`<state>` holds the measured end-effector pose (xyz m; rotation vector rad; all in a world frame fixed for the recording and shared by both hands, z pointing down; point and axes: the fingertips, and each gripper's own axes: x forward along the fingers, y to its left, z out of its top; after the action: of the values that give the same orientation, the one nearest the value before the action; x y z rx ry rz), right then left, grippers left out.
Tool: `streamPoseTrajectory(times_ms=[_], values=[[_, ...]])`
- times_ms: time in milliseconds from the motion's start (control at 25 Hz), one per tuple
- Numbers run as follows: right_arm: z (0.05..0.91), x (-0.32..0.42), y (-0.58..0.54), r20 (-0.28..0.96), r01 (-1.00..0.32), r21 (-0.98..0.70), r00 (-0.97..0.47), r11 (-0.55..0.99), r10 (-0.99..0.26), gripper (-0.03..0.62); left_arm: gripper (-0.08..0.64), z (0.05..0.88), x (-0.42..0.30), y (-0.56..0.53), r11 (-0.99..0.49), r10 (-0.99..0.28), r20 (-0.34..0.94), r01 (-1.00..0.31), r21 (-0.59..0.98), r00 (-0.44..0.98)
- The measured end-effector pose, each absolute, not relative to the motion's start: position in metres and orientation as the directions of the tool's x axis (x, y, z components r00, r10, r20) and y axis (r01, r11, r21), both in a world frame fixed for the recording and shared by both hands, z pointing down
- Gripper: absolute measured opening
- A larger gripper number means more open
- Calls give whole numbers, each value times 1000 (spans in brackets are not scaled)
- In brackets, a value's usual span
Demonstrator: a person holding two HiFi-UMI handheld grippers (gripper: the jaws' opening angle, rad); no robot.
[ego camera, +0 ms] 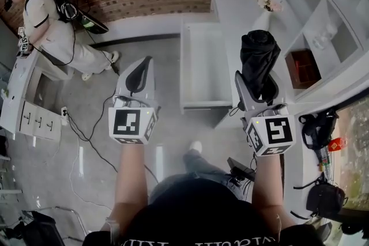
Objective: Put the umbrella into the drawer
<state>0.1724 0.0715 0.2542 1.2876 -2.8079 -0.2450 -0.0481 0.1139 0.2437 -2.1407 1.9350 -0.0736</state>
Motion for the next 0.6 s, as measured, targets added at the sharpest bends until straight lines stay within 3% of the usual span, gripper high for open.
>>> streamPoseTrajectory(times_ms=[360,600], values=[[259,149,-17,-30,-766,109,-640,634,-768,255,-2,254,-62,19,-133,-981,-109,-965,-225,161],[284,134,-46,36,-752,91,-653,653,-756,253,-2,281,-68,-20,-156,-984,-58,-971,-181,169]])
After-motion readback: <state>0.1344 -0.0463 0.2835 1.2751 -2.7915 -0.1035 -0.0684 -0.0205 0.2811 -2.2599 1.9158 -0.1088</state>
